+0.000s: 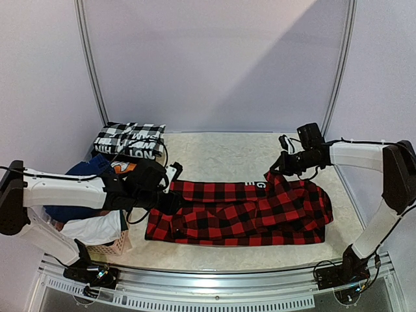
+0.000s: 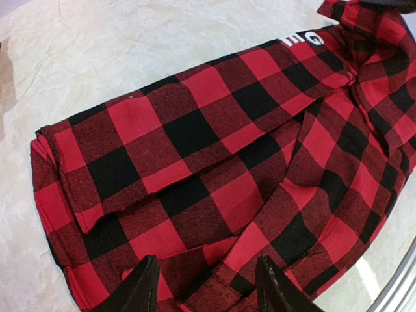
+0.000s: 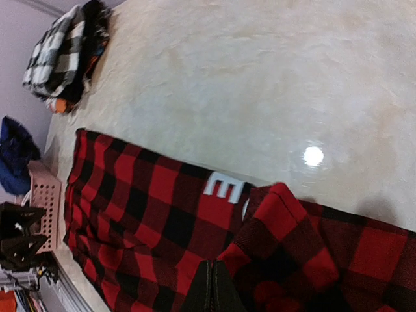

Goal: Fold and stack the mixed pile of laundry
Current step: Fold the 1/3-folded shirt at the center of the board.

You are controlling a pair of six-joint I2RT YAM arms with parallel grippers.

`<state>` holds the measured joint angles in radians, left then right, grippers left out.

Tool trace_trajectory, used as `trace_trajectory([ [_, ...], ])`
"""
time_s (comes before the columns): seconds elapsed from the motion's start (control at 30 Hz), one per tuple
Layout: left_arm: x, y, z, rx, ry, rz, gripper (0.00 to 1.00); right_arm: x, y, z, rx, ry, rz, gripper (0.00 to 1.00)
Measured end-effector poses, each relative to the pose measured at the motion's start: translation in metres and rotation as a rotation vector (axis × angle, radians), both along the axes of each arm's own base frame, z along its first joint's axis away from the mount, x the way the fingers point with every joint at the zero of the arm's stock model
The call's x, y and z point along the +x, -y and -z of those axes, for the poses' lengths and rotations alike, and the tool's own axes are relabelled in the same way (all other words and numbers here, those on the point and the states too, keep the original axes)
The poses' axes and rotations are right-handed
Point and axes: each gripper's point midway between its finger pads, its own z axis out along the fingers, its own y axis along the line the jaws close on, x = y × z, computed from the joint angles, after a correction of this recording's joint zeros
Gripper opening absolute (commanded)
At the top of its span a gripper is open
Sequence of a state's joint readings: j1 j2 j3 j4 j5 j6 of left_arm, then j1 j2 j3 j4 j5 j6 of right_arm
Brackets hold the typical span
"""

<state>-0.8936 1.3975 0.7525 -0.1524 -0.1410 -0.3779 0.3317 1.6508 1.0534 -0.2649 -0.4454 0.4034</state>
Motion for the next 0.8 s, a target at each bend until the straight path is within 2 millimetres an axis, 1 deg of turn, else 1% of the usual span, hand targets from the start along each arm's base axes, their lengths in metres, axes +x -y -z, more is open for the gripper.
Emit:
trace_trajectory([
  [0.1,-0.003,0.004,-0.002,-0.028,0.005,0.020,0.59,-0.019,-0.028,-0.022,0.034,0.059,-0.125,0.03],
  [0.2,-0.005,0.007,-0.006,-0.049,0.015,0.035,0.59,-0.048,-0.063,-0.041,0.064,0.112,-0.274,0.03],
  [0.33,-0.007,0.010,-0.016,-0.085,0.034,0.049,0.59,-0.082,-0.101,-0.058,0.104,0.157,-0.448,0.04],
  [0.4,-0.009,0.009,-0.023,-0.108,0.049,0.053,0.62,-0.098,-0.118,-0.066,0.125,0.182,-0.530,0.04],
  [0.47,-0.012,0.007,-0.027,-0.125,0.061,0.059,0.66,-0.112,-0.131,-0.072,0.151,0.200,-0.600,0.04],
  [0.6,-0.020,0.002,-0.033,-0.156,0.084,0.078,0.74,-0.131,-0.148,-0.085,0.219,0.221,-0.705,0.04],
  [0.7,-0.028,0.001,-0.038,-0.197,0.107,0.117,0.83,-0.137,-0.159,-0.092,0.270,0.225,-0.768,0.03],
  [0.8,-0.040,0.004,-0.042,-0.258,0.134,0.184,0.89,-0.137,-0.165,-0.090,0.292,0.219,-0.801,0.02],
])
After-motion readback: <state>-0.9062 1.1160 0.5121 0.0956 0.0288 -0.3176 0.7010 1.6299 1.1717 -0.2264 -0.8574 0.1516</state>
